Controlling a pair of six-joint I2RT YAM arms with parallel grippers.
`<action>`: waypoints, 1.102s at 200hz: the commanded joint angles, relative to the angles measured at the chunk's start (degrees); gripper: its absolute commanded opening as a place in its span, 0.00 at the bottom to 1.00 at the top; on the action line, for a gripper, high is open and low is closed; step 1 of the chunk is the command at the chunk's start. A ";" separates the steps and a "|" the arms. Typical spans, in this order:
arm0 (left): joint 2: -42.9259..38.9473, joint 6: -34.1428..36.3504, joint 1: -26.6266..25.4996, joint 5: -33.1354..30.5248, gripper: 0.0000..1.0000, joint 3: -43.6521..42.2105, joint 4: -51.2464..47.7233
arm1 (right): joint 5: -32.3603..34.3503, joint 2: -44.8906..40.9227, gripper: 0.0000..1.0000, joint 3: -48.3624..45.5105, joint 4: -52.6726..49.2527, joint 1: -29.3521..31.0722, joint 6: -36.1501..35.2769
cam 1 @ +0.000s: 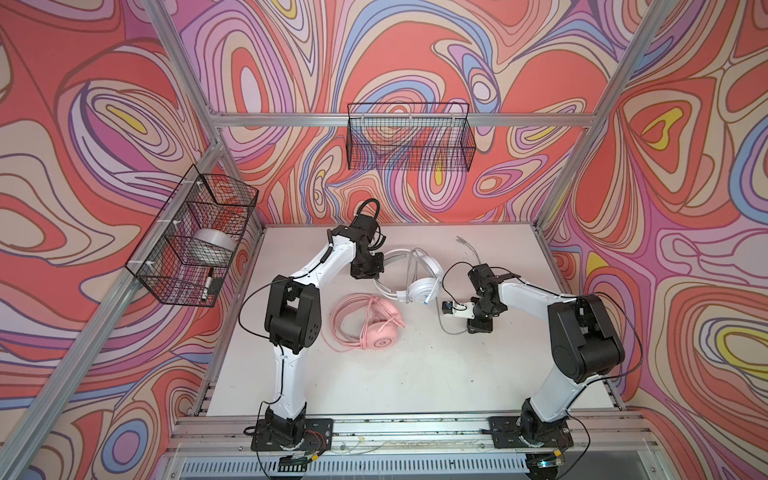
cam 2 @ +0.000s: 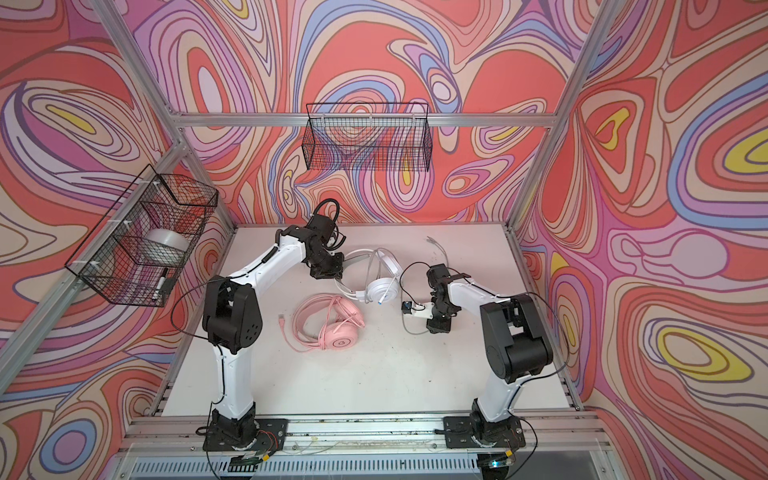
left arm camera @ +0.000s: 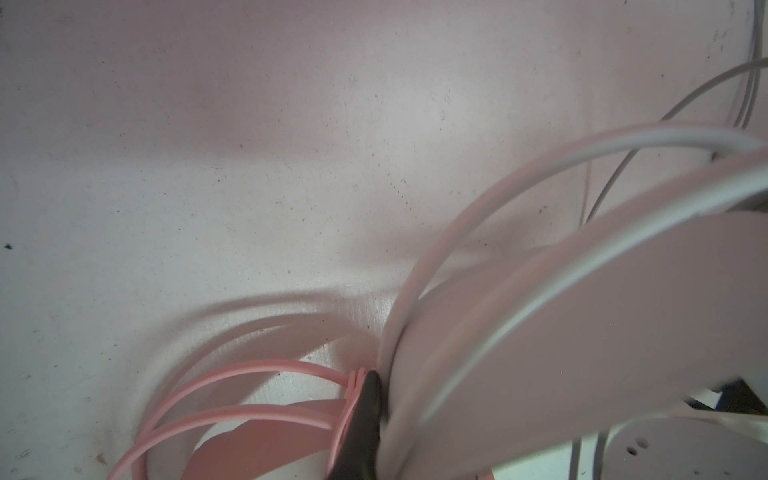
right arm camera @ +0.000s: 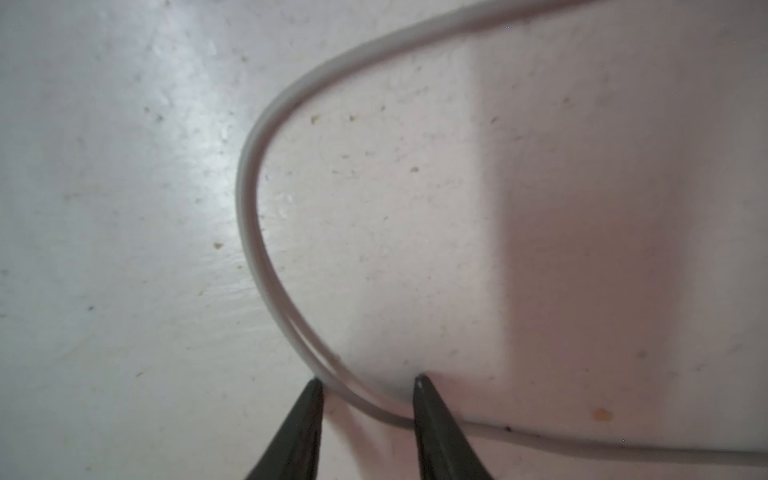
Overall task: Wrap the headphones
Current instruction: 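Move the open right gripper down to the grey cable on the table, then close the right gripper on the grey cable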
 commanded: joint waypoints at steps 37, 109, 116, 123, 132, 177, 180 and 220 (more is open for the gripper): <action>-0.44 -0.30 0.37 0.46 0.00 1.58 -1.04 | 2.59 3.61 0.06 -2.75 2.29 0.91 1.10; -0.17 -1.42 0.89 1.01 0.00 2.36 -1.21 | -3.77 -7.23 0.00 -8.27 5.65 1.79 2.06; -0.17 -1.79 0.89 1.00 0.00 2.37 -1.03 | -4.93 -8.60 0.00 -7.88 4.94 2.03 2.47; -0.21 -2.20 0.92 1.32 0.00 2.41 -0.65 | -5.89 -9.93 0.00 -7.57 4.25 2.58 2.87; -0.13 -2.81 0.97 1.93 0.00 2.33 -0.21 | -6.56 -11.50 0.00 -7.45 3.35 3.83 3.33; 0.66 -5.25 0.93 3.07 0.00 3.55 0.87 | -8.91 -17.85 0.00 -7.47 -1.13 7.71 5.35; 0.62 -5.33 0.91 3.13 0.00 3.62 0.91 | -9.18 -18.36 0.00 -7.37 -1.37 7.82 5.40; 0.71 -6.89 0.92 2.75 0.00 3.58 1.43 | -13.54 -21.63 0.00 -3.03 -6.01 9.51 4.19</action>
